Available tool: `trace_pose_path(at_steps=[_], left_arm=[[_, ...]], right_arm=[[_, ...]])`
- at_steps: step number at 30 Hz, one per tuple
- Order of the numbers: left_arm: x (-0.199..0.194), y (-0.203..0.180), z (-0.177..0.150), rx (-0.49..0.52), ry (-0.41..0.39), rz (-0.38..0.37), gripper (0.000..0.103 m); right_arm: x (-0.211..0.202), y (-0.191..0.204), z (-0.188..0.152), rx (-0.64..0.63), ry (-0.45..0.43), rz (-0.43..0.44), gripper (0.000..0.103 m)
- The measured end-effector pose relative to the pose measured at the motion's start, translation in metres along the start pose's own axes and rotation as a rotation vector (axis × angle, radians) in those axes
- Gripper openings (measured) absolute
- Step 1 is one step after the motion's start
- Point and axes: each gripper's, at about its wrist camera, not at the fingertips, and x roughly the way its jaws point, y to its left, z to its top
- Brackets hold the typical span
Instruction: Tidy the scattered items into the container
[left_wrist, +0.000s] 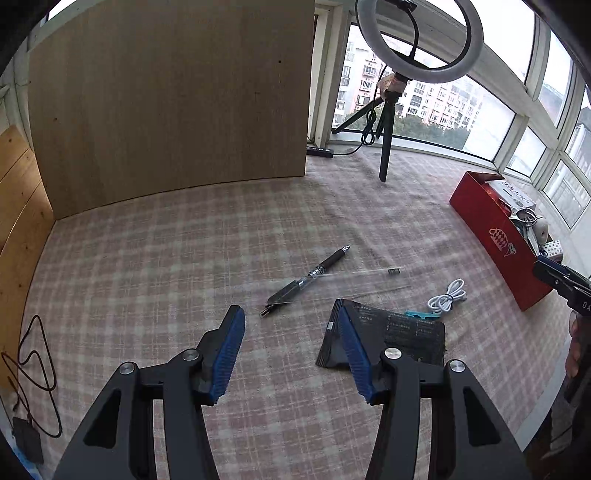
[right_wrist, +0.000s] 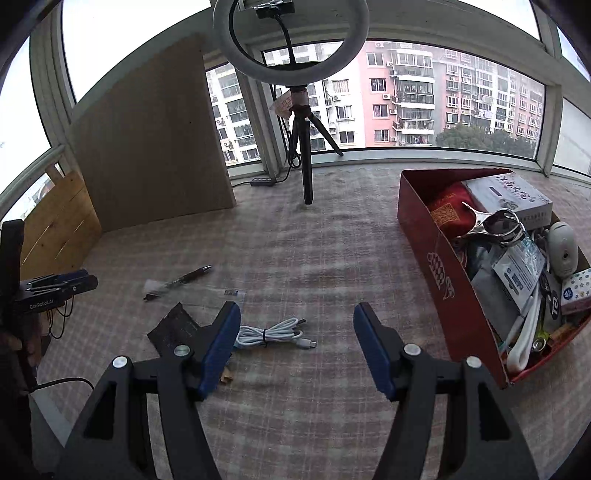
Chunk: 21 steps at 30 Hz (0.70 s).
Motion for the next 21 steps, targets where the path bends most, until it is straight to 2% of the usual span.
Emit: trace_pose_path(at_steps=[5, 8, 15, 21], left_arm=[[0.021, -0.016, -0.020, 0.042, 0.074, -0.052, 0.050], [0.030, -0.024, -0.020, 0.068, 0.086, -0.043, 0.050], [0.055, 0.012, -0.005, 0.000, 0.107, 0.013, 0.050], [0.067, 0.033, -0.008, 0.033, 0.124, 0.036, 0.049]], right_arm=[[0.033, 0.000, -0.013, -0.035, 0.109, -0.008, 0.063], [0.046, 0.001, -0.019, -0.042, 0.143, -0.012, 0.063], [0.070, 0.012, -0.015, -0.100, 0.183, -0.007, 0.063], [0.084, 0.055, 0.001, -0.256, 0.171, 0.056, 0.063]])
